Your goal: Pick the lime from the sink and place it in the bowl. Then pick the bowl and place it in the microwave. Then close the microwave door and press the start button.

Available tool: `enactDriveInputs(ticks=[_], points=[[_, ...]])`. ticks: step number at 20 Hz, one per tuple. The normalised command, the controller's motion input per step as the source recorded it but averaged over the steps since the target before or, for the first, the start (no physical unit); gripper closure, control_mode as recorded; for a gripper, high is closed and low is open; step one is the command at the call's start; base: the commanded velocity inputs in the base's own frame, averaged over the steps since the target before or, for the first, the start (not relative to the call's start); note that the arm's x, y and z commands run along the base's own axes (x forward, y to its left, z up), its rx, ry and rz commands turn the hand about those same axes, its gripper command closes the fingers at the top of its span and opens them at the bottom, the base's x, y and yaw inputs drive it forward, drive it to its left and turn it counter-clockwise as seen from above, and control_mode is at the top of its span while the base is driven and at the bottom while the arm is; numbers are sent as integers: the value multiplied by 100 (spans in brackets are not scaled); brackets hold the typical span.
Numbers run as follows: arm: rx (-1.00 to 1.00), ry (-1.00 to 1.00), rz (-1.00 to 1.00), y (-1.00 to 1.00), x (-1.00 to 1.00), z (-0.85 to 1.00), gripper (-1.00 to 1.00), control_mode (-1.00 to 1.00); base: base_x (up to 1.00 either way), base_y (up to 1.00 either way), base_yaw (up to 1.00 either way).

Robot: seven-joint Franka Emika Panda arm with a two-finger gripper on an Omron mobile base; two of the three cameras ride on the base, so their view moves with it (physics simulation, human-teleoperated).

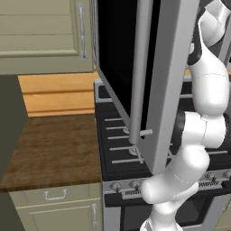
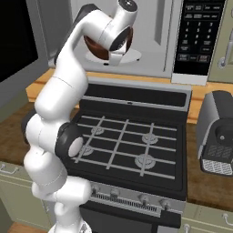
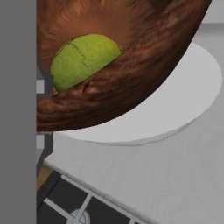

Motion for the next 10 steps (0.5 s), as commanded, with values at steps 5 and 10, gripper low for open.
enactDriveInputs(ticks=[5, 10], points=[[0, 0, 0, 0, 37, -8, 100, -100, 0, 0, 0], [0, 0, 0, 0, 21, -18, -100, -100, 0, 0, 0]])
